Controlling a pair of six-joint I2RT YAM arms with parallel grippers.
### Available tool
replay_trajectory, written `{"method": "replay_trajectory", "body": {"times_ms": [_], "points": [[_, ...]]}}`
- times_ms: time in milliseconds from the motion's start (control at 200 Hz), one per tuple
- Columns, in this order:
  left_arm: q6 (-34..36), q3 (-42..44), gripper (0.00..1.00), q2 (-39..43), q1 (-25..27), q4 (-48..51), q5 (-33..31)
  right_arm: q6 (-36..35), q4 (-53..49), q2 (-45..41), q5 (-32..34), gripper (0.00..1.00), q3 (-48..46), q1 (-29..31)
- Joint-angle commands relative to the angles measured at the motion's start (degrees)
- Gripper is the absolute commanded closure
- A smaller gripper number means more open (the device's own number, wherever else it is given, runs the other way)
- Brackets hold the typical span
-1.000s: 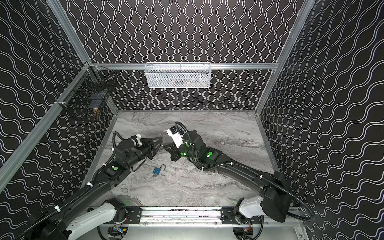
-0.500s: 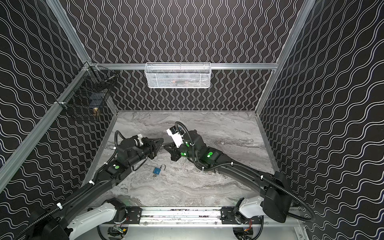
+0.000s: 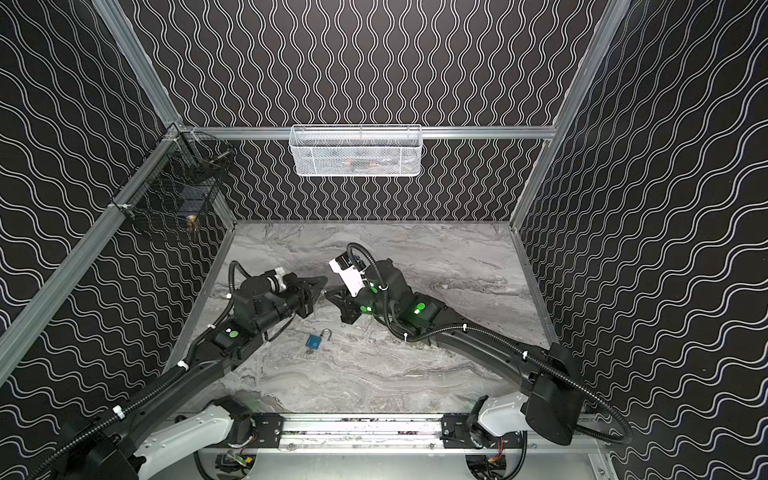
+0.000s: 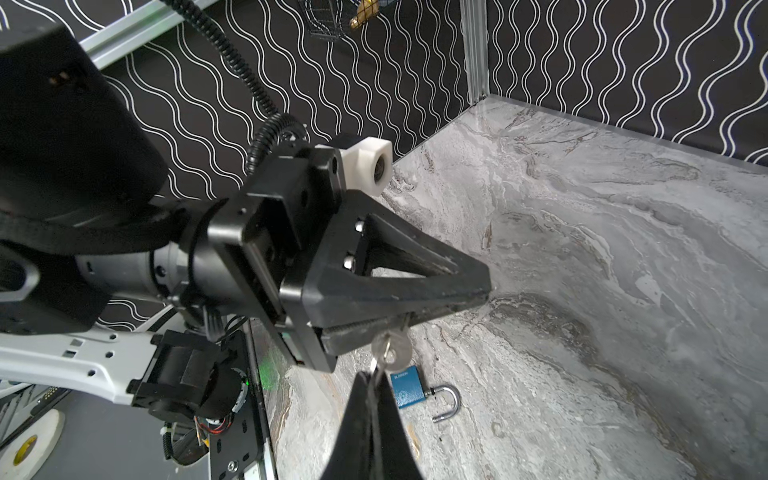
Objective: Unlock with the key
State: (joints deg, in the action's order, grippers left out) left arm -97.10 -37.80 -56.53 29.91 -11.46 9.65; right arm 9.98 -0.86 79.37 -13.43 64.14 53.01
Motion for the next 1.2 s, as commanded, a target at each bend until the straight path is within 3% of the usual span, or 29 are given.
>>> {"method": "replay_trajectory", "body": {"times_ms": [0,155,305,445,510,621,776,916,1081,1196], "points": [[0.0,-0.4,0.96,0.1,-0.1,-0.7,0.3,-1.5,-0.9,0.0,0.6,1.00,0.6,0.0],[0.6,-0.5,0.99,-0.1,-0.1,-0.8,0.2,-1.7,-1.3,0.3,1.2,1.00,1.2,0.0],[4.4,-1.2,1.00,-0.8,-0.1,-0.6,-0.6,-1.2,-0.7,-0.4,0.8,0.72,0.6,0.1],[11.3,-0.8,1.00,-3.2,-0.1,-4.4,-0.5,1.5,0.7,-3.1,1.0,0.59,-1.9,-0.7],[15.5,-1.4,1.00,-4.2,-0.1,-3.0,-0.1,4.4,2.0,-4.2,-2.3,0.52,-3.2,-2.2],[23.6,-1.9,1.00,-6.2,-0.1,-2.8,1.4,11.1,3.1,-5.5,-9.4,0.49,-4.2,-5.9],[32.5,0.0,1.00,-9.5,-0.1,-13.9,3.4,23.3,12.6,-4.1,-22.0,0.45,-8.7,-11.0],[37.6,1.0,1.00,-11.5,0.0,-23.3,6.6,28.8,16.9,-3.0,-23.4,0.41,-10.2,-12.7],[41.9,1.4,1.00,-12.2,0.0,-28.9,8.5,35.0,26.5,0.0,-32.6,0.39,-11.5,-16.6],[43.5,1.3,1.00,-13.5,-0.1,-34.2,11.6,35.4,28.6,0.3,-33.9,0.37,-11.5,-18.2]]}}
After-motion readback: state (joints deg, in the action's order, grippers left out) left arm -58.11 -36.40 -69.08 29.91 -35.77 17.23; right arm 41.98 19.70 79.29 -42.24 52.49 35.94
